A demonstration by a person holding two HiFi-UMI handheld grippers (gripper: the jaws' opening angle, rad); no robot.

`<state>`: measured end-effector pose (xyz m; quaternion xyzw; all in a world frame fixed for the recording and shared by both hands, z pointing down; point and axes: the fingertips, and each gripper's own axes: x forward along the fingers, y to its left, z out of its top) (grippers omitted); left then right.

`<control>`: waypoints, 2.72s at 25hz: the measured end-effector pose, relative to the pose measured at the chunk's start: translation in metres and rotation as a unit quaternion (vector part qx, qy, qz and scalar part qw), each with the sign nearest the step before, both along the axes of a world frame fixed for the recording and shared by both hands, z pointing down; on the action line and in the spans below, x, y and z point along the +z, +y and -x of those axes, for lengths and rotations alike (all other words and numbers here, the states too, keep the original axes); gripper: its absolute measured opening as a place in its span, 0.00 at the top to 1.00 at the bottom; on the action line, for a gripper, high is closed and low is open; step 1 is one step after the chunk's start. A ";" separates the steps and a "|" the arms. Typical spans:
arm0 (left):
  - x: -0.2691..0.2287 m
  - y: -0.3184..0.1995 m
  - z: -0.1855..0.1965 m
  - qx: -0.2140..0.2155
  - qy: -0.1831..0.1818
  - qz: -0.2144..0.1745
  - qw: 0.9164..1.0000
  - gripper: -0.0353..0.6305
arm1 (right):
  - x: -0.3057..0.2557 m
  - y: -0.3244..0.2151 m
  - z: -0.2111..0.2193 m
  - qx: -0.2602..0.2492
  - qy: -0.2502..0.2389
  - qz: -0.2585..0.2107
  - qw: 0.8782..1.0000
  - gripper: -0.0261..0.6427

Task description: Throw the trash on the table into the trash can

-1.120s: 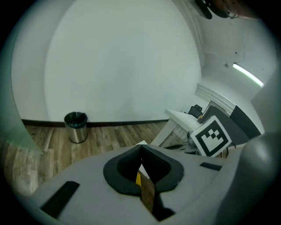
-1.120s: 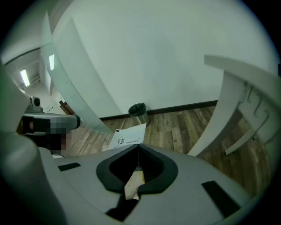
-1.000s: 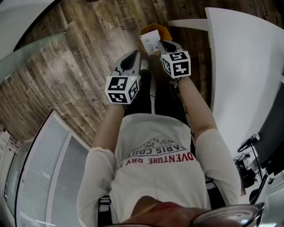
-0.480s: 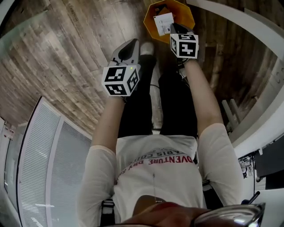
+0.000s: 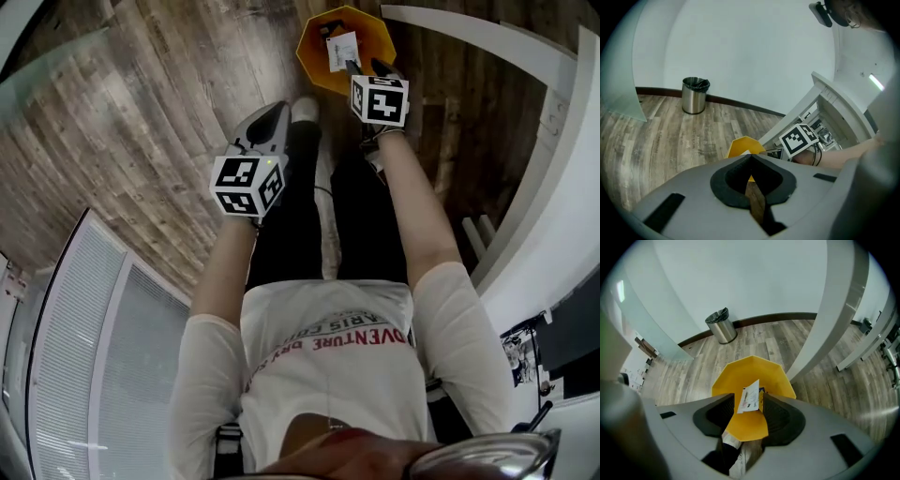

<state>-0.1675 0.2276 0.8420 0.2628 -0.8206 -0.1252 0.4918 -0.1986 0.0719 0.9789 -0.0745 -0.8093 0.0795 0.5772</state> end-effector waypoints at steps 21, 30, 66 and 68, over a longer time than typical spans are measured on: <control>-0.356 -0.125 0.009 0.060 -0.164 -0.068 0.982 0.91 | -0.439 -0.062 -0.012 0.047 -0.219 0.067 0.972 0.92; -0.476 -0.270 -0.003 0.243 -0.247 -0.139 0.928 0.91 | -0.592 -0.190 -0.082 0.163 -0.366 -0.038 0.915 0.92; -0.543 -0.536 -0.398 0.597 -0.239 -0.286 0.710 0.91 | -0.645 -0.398 -0.545 0.536 -0.384 -0.243 0.712 0.92; -0.542 -0.535 -0.399 0.594 -0.241 -0.284 0.714 0.91 | -0.645 -0.399 -0.546 0.533 -0.388 -0.242 0.711 0.92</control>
